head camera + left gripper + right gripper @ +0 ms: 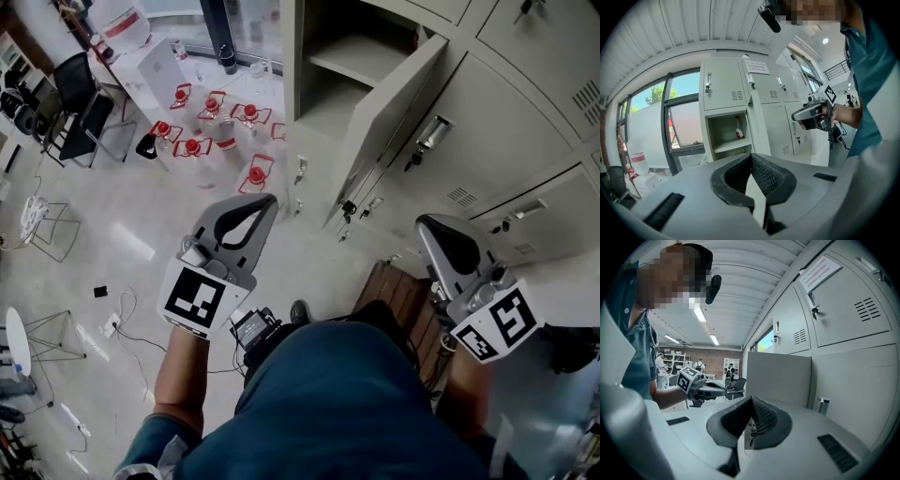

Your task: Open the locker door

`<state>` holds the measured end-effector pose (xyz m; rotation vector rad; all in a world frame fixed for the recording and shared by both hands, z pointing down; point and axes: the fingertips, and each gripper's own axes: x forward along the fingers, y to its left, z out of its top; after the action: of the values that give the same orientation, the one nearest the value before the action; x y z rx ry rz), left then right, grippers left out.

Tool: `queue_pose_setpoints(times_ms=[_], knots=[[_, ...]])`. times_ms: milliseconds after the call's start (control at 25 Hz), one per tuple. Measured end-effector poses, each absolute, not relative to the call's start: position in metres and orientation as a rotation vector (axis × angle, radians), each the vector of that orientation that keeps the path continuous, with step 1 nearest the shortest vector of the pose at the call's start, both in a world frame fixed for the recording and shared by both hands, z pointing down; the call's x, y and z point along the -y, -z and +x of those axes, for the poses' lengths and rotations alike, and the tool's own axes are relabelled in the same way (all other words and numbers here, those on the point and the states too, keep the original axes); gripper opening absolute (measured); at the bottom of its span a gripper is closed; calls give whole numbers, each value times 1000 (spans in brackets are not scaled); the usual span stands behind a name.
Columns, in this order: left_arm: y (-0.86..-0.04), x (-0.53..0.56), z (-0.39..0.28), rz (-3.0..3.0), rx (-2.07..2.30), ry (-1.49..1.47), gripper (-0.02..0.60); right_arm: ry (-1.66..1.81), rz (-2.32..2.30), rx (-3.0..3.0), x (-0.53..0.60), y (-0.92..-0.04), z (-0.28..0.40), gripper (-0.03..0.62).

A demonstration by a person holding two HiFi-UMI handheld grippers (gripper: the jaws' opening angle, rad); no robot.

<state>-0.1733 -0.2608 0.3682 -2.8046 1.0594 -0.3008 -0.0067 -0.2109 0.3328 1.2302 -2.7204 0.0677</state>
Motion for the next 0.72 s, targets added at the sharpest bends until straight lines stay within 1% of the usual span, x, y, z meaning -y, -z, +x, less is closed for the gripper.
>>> queue_pose_setpoints(times_ms=[720], knots=[[-378,268,-204,-2803,-1108,310,17,-93,1250,2677,214,-343,-18,35]])
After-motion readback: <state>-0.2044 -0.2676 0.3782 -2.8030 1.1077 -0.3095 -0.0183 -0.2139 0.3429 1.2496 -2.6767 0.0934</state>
